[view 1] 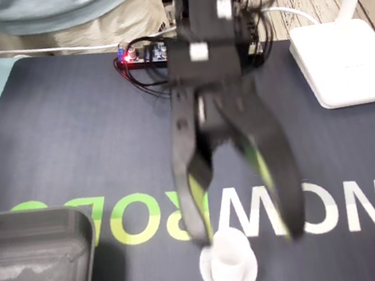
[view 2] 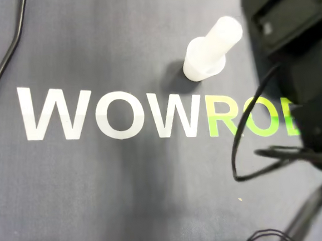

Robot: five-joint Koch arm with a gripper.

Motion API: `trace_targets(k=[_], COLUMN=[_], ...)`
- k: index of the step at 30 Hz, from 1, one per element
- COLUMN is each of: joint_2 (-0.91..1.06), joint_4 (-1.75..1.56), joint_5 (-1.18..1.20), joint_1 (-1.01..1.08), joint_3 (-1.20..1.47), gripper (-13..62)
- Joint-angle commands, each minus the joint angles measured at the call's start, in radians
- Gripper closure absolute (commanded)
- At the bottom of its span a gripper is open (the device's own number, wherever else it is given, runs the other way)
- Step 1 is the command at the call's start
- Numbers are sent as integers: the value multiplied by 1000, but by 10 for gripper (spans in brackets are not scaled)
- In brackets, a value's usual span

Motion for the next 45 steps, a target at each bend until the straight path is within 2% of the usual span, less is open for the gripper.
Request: trace_targets(k=[1,8,11,16,29,45], joint_2=[58,140,167,216,215,247], joint_4=[80,175,175,167,163,84], joint_5=[267,710,787,894,959,954], joint_1=[25,61,58,37,34,38], joint_3=[-20,137,256,417,637,779], gripper=[234,207,174,171,153,156])
